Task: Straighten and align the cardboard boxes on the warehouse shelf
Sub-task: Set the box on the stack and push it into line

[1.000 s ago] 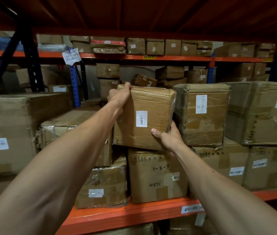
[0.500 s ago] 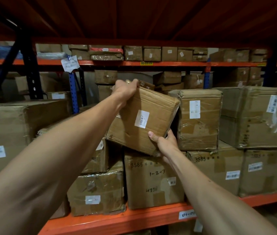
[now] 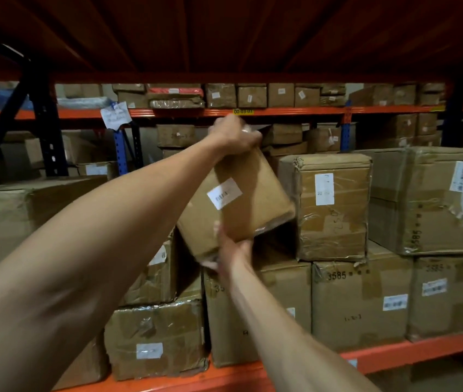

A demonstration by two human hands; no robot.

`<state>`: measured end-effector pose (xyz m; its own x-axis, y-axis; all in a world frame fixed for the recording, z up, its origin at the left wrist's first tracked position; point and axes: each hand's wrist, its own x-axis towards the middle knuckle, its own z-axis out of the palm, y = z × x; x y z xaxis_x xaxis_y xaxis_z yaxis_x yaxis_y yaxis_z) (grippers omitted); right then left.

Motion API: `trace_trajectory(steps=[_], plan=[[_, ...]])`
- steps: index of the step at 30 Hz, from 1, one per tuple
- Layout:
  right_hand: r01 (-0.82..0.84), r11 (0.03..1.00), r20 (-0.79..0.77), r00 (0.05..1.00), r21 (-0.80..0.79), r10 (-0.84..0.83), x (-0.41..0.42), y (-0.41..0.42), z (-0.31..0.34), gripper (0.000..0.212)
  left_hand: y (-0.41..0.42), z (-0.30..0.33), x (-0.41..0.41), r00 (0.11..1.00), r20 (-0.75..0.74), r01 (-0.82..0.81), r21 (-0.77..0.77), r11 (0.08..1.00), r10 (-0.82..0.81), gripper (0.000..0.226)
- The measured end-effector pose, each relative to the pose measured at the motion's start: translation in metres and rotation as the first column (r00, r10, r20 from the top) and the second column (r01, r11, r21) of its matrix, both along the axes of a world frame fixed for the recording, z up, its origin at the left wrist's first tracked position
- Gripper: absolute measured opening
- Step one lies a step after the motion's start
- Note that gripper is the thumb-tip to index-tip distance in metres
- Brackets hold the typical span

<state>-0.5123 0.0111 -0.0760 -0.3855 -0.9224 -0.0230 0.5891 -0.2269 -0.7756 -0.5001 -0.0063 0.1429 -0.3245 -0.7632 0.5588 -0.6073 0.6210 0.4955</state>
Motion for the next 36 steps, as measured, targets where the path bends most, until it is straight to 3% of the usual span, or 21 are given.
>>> trace_trajectory(steps=[3, 8, 11, 14, 16, 18, 20, 21, 23, 25, 29, 31, 34, 36], plan=[[-0.054, 0.998, 0.182, 0.982, -0.035, 0.059, 0.047, -0.008, -0.003, 0.055, 0.012, -0.01, -0.029, 0.934, 0.357, 0.015, -0.105, 0.994, 0.024, 0.053], [-0.06, 0.998, 0.207, 0.977, 0.012, 0.056, 0.015, -0.005, -0.04, 0.066, -0.009, -0.037, -0.033, 0.894, 0.437, -0.039, -0.151, 0.988, 0.102, 0.067], [-0.164, 0.983, 0.058, 0.986, 0.085, 0.159, -0.01, 0.008, -0.046, 0.071, -0.018, -0.056, -0.031, 0.88, 0.473, 0.036, -0.15, 0.988, 0.04, 0.067], [-0.103, 0.97, -0.137, 0.981, 0.22, 0.135, -0.029, 0.019, -0.029, 0.069, -0.03, -0.063, -0.024, 0.867, 0.496, 0.116, -0.125, 0.985, -0.039, 0.071], [-0.046, 0.929, -0.405, 0.891, 0.368, 0.205, -0.045, 0.027, -0.023, 0.058, -0.037, -0.063, -0.012, 0.837, 0.543, 0.142, -0.089, 0.986, -0.071, 0.075], [-0.014, 0.884, -0.591, 0.738, 0.468, 0.325, -0.059, 0.04, -0.012, 0.05, -0.041, -0.065, -0.001, 0.799, 0.592, 0.17, -0.052, 0.984, -0.106, 0.076], [0.051, 0.88, -0.689, 0.644, 0.472, 0.333, -0.08, 0.051, 0.003, 0.041, -0.04, -0.07, 0.008, 0.784, 0.61, 0.191, -0.063, 0.98, -0.114, 0.075], [0.117, 0.903, -0.736, 0.626, 0.414, 0.257, -0.096, 0.055, 0.011, 0.038, -0.038, -0.073, 0.014, 0.783, 0.615, 0.181, -0.09, 0.979, -0.088, 0.073], [0.302, 0.934, -0.836, 0.548, 0.193, -0.004, -0.126, 0.062, 0.024, 0.037, -0.04, -0.077, 0.035, 0.819, 0.573, 0.115, -0.171, 0.979, 0.004, 0.068], [0.43, 0.903, -0.898, 0.399, 0.006, -0.184, -0.149, 0.067, 0.03, 0.04, -0.043, -0.085, 0.059, 0.901, 0.422, 0.012, -0.262, 0.965, 0.104, 0.072], [0.381, 0.923, -0.945, 0.321, 0.064, -0.067, -0.163, 0.064, 0.038, 0.088, -0.051, -0.115, 0.089, 0.971, 0.071, -0.187, -0.365, 0.912, 0.227, 0.069], [0.355, 0.929, -0.966, 0.26, 0.104, 0.009, -0.163, 0.063, 0.044, 0.087, -0.057, -0.132, 0.1, 0.989, -0.015, -0.147, -0.303, 0.942, 0.149, 0.07], [0.316, 0.917, -0.968, 0.136, 0.244, 0.211, -0.15, 0.058, 0.042, 0.08, -0.062, -0.146, 0.112, 0.999, 0.019, 0.039, -0.248, 0.968, -0.036, 0.084], [0.319, 0.917, -0.971, 0.102, 0.239, 0.217, -0.139, 0.046, 0.031, 0.078, -0.063, -0.141, 0.115, 0.996, 0.026, 0.089, -0.207, 0.974, -0.086, 0.087]])
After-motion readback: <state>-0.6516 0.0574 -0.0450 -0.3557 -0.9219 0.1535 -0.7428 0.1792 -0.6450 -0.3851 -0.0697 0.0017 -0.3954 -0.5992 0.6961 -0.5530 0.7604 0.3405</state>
